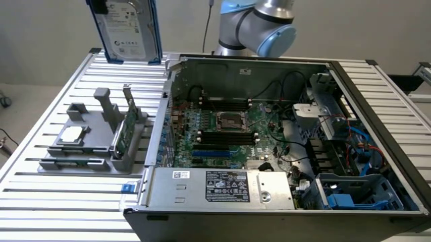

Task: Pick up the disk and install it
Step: 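Pick up the disk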

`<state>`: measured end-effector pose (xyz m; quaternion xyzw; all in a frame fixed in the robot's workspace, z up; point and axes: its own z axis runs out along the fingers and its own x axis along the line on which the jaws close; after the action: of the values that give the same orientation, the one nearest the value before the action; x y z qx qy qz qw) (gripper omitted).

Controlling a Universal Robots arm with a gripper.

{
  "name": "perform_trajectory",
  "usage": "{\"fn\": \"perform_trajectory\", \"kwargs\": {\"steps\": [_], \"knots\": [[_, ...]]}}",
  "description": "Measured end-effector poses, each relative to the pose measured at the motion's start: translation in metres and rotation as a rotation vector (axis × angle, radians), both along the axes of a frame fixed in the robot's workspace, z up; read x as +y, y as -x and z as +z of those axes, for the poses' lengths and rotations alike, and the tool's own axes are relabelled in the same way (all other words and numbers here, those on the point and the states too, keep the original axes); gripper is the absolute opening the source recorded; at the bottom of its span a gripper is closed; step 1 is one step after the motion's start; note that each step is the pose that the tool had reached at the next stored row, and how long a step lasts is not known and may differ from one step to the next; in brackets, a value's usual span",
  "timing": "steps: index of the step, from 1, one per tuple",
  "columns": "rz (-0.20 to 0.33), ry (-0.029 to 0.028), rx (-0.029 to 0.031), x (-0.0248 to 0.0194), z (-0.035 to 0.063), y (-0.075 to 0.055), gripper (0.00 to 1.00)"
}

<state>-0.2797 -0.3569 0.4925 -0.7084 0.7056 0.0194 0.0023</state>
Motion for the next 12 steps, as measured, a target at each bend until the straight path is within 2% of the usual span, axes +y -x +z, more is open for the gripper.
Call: {"fn": "perform_trajectory", "kwargs": {"steps": [1, 12], "knots": [[0.000, 0.0014, -0.0002, -0.0004, -0.0001, -0.005, 0.33], [0.000, 0.0015, 0.0055, -0.0035, 0.0062, -0.054, 0.33]]}}
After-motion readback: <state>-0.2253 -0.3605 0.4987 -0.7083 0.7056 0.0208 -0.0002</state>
